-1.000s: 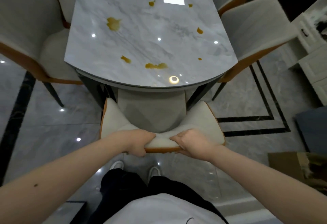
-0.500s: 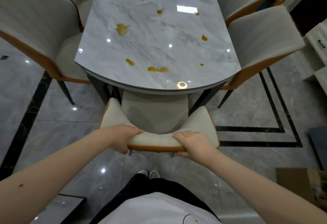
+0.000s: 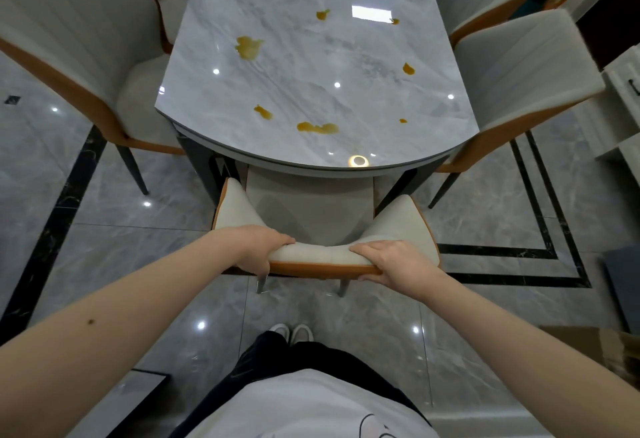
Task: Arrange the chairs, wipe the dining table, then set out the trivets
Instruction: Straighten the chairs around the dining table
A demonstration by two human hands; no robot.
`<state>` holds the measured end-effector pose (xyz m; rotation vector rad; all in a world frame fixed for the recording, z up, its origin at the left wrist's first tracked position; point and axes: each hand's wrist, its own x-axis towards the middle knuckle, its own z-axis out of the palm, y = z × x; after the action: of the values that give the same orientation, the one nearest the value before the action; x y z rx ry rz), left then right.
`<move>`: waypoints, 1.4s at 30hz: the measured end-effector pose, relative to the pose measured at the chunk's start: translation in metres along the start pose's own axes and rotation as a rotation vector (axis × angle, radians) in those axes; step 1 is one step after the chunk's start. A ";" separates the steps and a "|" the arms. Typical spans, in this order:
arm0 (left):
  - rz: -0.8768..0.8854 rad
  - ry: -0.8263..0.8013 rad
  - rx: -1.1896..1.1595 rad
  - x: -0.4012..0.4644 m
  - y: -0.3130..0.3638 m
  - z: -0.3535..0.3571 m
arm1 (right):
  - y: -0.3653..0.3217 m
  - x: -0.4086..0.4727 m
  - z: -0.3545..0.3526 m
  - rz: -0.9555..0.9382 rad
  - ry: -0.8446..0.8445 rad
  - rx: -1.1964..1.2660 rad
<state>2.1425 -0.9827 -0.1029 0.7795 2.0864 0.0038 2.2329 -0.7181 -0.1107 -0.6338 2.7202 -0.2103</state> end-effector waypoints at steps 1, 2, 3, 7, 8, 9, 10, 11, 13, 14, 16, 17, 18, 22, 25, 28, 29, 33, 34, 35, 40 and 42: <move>0.002 0.008 0.000 0.001 -0.001 -0.001 | 0.000 0.001 -0.001 0.010 -0.009 0.000; 0.002 0.014 0.000 0.001 -0.002 -0.001 | 0.001 0.003 -0.002 0.019 -0.020 -0.006; 0.000 0.018 -0.002 0.001 -0.003 -0.002 | 0.001 0.004 -0.003 0.023 -0.032 -0.015; -0.002 0.019 -0.015 0.001 -0.003 -0.005 | 0.002 0.006 -0.005 0.027 -0.061 -0.028; 0.000 0.020 -0.014 0.001 -0.003 -0.005 | 0.003 0.006 -0.006 0.029 -0.061 -0.028; 0.000 0.021 -0.016 0.002 -0.003 -0.005 | 0.003 0.006 -0.006 0.030 -0.056 -0.025; 0.002 0.022 -0.019 0.002 -0.003 -0.005 | 0.002 0.006 -0.006 0.035 -0.056 -0.021; 0.005 0.026 -0.022 0.002 -0.002 -0.006 | 0.002 0.006 -0.006 0.036 -0.057 -0.023; 0.012 0.035 -0.025 0.003 -0.002 -0.006 | 0.003 0.006 -0.006 0.037 -0.055 -0.031; 0.014 0.035 -0.033 0.003 -0.002 -0.005 | 0.002 0.006 -0.006 0.038 -0.056 -0.025; 0.014 0.035 -0.044 0.003 -0.002 -0.004 | 0.001 0.006 -0.007 0.040 -0.058 -0.021; 0.013 0.038 -0.043 0.003 -0.002 -0.004 | 0.001 0.006 -0.008 0.042 -0.060 -0.023; 0.010 0.041 -0.037 0.003 -0.002 -0.004 | 0.001 0.006 -0.008 0.042 -0.057 -0.019; 0.003 0.051 -0.014 0.003 0.000 -0.005 | 0.000 0.004 -0.008 0.040 -0.046 -0.022; -0.007 0.052 -0.005 0.003 0.001 -0.004 | 0.000 0.004 -0.008 0.042 -0.041 -0.012; -0.025 0.056 -0.003 0.004 0.001 -0.002 | 0.000 0.003 -0.008 0.043 -0.047 -0.022; -0.028 0.058 -0.004 0.005 0.001 -0.001 | 0.000 0.003 -0.008 0.042 -0.047 -0.023; -0.026 0.063 0.002 0.005 0.001 0.000 | -0.001 0.003 -0.009 0.029 -0.048 -0.022; -0.024 0.063 0.003 0.004 0.002 0.000 | -0.001 0.003 -0.009 0.027 -0.048 -0.025; -0.022 0.064 0.004 0.004 0.003 0.000 | 0.000 0.003 -0.008 0.025 -0.045 -0.025; -0.022 0.050 -0.013 0.002 0.006 -0.003 | -0.001 0.002 -0.010 0.014 -0.048 -0.033; -0.021 0.045 -0.013 0.002 0.007 -0.002 | 0.000 0.001 -0.011 0.008 -0.050 -0.034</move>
<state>2.1437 -0.9754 -0.1007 0.7559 2.1349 0.0243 2.2283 -0.7177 -0.1008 -0.6295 2.6832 -0.1449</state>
